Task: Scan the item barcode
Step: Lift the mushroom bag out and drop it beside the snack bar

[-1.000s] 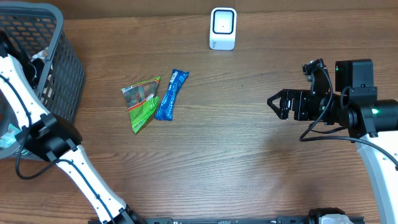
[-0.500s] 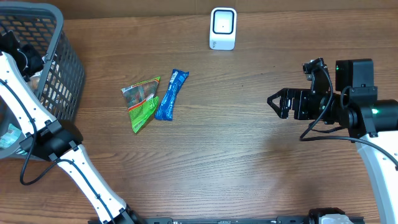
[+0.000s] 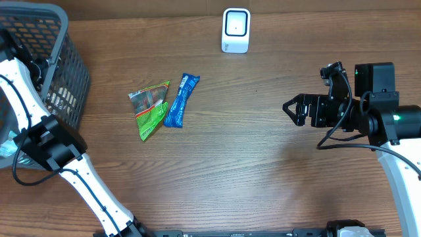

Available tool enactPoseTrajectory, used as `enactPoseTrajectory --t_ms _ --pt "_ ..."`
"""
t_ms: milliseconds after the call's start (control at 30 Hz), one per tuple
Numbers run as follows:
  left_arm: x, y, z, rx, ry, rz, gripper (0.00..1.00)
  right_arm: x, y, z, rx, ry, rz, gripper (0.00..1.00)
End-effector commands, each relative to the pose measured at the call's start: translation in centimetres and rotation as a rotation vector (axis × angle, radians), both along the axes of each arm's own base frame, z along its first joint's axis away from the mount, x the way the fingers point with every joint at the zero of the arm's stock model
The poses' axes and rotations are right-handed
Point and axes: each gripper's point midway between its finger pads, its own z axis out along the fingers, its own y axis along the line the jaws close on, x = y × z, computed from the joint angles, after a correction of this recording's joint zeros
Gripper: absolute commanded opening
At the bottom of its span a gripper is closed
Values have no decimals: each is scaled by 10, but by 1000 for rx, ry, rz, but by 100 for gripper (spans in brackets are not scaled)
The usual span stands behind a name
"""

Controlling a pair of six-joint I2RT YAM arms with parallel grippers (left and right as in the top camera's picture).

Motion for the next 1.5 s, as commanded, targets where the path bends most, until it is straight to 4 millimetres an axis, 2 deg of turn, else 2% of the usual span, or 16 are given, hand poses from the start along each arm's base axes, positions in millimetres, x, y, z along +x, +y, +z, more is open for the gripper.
enactPoseTrajectory --t_ms 0,67,200,300,333,400,433,600,767,833,867,900,1000,1167,1333,1467 --pt "-14 -7 -46 -53 96 22 99 3 4 12 9 -33 12 100" --pt "-18 -10 -53 -64 113 22 95 3 4 12 9 -33 12 100" --pt "-24 -15 -65 -85 144 22 68 3 4 12 9 -33 12 100" --pt "-30 -18 -78 -101 168 22 64 3 4 12 9 -32 12 100" --pt "-32 -20 -84 -108 179 22 56 3 4 12 9 -32 12 100" --pt "-37 -23 -92 -121 199 22 14 3 4 12 9 -32 12 100" --pt "-39 -24 -94 -126 205 22 4 3 4 12 9 -32 12 100" --pt "-37 -24 -80 -128 192 42 4 3 4 12 9 -35 12 100" --pt "-15 -12 0 -59 43 68 4 3 4 12 10 -36 12 100" --pt "-8 -7 49 -3 -43 66 4 3 4 12 9 -35 12 100" --pt "-6 -6 93 46 -120 65 4 3 4 12 9 -33 12 100" --pt "-7 -6 118 73 -163 64 4 3 4 12 9 -33 12 100" --pt "-17 -14 203 167 -309 61 4 3 4 12 9 -32 12 100" --pt "-51 -50 311 266 -490 33 5 4 4 13 9 -37 12 100" --pt "-76 -118 376 273 -612 -78 4 6 4 14 10 -48 12 100" --pt "-77 -192 378 175 -605 -252 4 7 4 15 10 -54 12 100"
